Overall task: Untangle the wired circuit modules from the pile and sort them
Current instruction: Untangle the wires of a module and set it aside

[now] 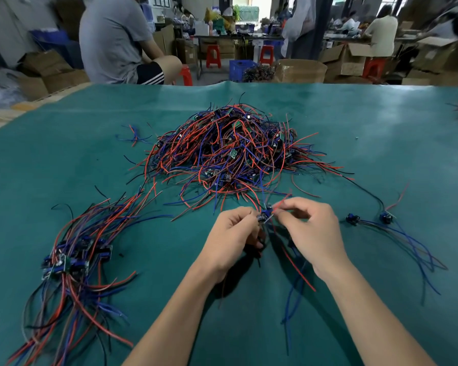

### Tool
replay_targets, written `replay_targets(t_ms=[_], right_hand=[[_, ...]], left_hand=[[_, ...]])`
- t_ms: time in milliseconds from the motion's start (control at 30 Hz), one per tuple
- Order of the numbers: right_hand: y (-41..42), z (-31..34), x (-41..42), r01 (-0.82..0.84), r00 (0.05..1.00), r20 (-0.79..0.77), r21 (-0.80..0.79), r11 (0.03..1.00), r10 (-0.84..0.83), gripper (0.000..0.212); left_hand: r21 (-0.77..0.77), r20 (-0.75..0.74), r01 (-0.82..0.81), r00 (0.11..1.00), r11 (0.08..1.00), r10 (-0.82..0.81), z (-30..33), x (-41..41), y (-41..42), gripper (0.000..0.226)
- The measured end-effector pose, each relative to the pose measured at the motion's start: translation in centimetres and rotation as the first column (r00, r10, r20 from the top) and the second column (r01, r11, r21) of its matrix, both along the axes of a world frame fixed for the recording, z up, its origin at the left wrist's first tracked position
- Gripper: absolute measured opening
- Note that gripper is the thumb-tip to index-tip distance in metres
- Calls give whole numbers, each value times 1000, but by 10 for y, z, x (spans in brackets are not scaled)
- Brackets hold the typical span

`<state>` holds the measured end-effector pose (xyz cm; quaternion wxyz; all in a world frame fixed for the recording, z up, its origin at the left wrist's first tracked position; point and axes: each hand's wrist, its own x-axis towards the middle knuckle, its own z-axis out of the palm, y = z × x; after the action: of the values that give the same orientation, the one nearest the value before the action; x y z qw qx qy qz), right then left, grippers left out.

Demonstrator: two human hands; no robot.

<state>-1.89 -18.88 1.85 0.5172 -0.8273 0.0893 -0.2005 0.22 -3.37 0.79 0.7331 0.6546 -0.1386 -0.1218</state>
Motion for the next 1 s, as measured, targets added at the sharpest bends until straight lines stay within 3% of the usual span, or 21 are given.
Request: replay_targets(t_ms=[67,100,200,333,533,700,867,1000], right_hand=[[-2,2,-1,90,996,20,-5,996,-90,8],[-2,3,-2,78,997,7,32,996,-78,16],[2,5,-4,-86,994,-54,151,985,95,46],[-1,8,-4,-180,977,-45,366,913,210,5],[-2,12,-7,-293,940,33,588,754,340,18],[0,13,-7,-304,930,47,653,694,363,13],[-1,12,-7,-267,957,49,545,795,287,11],[-1,12,-6,-230,972,91,562,795,217,10]], left_hand=[[35,51,-19,999,999,17,1,-1,0,16],[51,71,-21,997,998,18,2,-2,0,16],[98,93,-23,996,995,13,5,-4,1,20],[126,100,-1,995,992,-12,6,-5,0,19],[-64,-20,18,1000,998,-20,5,0,3,13],[-54,40,35,999,998,-33,5,-2,4,10],[22,55,-1,999,1000,0,0,1,2,9],[76,112,-31,993,997,23,-3,0,2,6]])
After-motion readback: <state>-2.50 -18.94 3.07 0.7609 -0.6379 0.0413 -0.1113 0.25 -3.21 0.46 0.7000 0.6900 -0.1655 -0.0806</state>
